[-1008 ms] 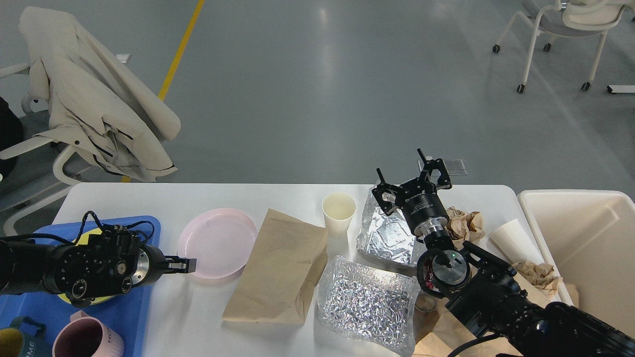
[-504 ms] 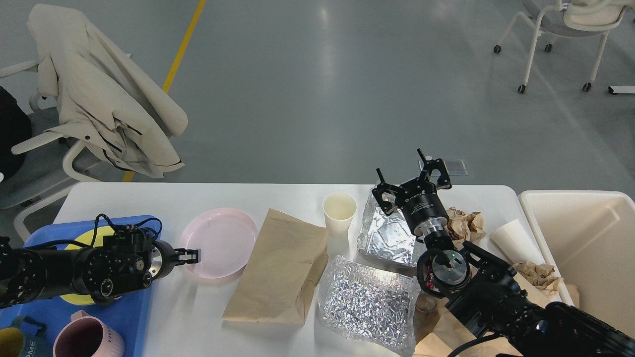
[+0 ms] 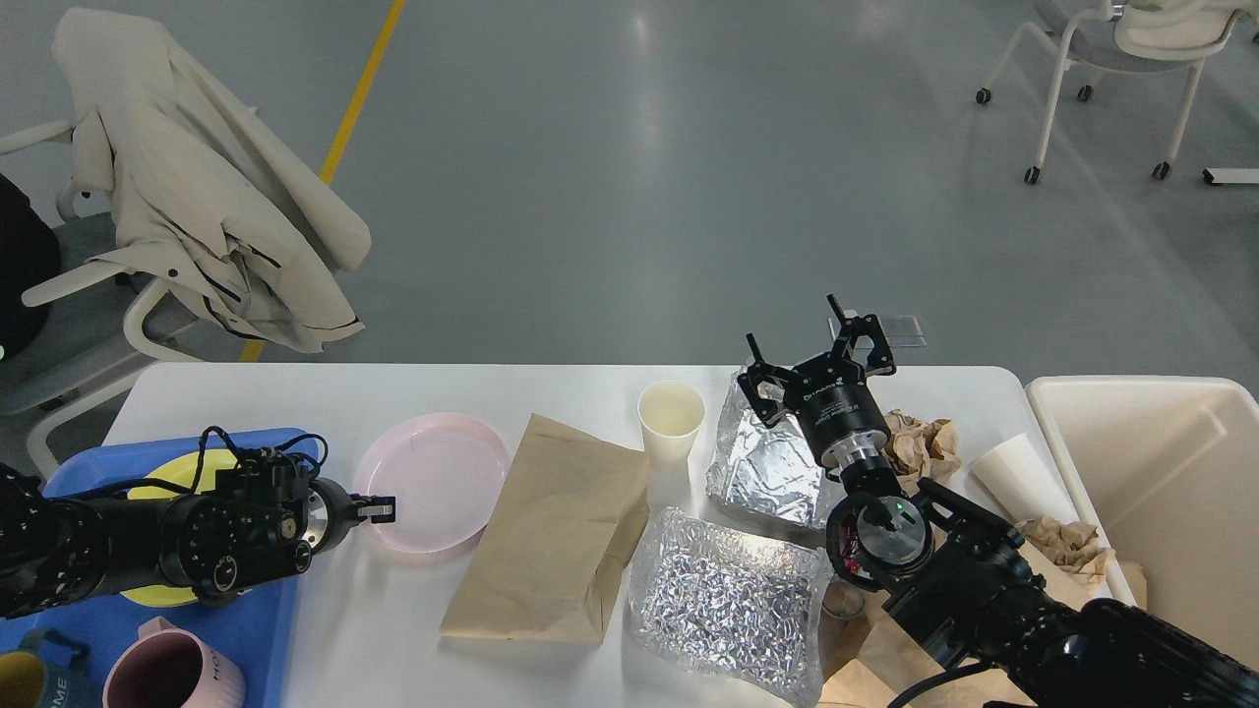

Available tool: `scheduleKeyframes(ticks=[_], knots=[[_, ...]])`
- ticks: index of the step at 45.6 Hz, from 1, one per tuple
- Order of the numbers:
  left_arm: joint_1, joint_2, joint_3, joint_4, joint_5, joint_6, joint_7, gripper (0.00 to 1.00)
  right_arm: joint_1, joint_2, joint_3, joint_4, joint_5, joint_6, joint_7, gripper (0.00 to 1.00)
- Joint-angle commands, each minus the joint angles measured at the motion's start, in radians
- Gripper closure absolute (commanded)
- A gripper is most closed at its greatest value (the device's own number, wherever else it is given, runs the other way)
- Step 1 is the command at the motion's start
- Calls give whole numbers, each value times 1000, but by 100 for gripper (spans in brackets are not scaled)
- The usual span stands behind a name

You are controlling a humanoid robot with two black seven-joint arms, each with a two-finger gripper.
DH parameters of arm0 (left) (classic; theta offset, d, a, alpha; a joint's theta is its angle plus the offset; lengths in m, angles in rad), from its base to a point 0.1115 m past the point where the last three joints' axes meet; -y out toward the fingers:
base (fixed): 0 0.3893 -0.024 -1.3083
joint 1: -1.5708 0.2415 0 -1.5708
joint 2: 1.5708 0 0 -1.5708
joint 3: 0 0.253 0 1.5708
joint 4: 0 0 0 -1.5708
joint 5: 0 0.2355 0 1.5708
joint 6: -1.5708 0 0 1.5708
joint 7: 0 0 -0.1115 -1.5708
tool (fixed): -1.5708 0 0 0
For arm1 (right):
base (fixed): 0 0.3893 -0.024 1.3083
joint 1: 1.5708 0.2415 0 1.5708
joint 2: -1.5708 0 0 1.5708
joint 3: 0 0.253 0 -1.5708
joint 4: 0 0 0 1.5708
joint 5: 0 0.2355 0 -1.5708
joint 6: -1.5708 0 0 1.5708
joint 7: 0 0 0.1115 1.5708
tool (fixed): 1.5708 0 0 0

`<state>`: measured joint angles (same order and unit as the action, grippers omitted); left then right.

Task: Tidy desktop
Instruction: 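Lift the pink plate and lay it on the yellow plate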

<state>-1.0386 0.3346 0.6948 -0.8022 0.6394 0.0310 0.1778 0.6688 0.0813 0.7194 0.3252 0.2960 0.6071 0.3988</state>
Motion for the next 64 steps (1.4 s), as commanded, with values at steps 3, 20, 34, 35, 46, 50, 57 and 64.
scheduleKeyframes(ticks=[3,20,34,35,46,50,57,64], knots=[[-8,-3,0,-3,13,-11,12,100,0,0,0,0,0,-1,0,0],[-144,113,-64,-161,9,-171,5,100,0,0,0,0,0,0,0,0],[-520,489,-146,-445,6,-462,35,100,0,0,0,-2,0,0,0,0],[-544,518,-159,-446,6,-497,34,100,0,0,0,0,0,0,0,0],[-679,731,-259,-422,31,-787,32,100,0,0,0,0,0,0,0,0],[-664,759,-252,-408,97,-784,17,100,0,0,0,0,0,0,0,0],[-448,753,-259,-200,163,-689,-73,100,0,0,0,-2,0,0,0,0],[-239,612,-236,132,233,-640,-280,100,0,0,0,0,0,0,0,0]])
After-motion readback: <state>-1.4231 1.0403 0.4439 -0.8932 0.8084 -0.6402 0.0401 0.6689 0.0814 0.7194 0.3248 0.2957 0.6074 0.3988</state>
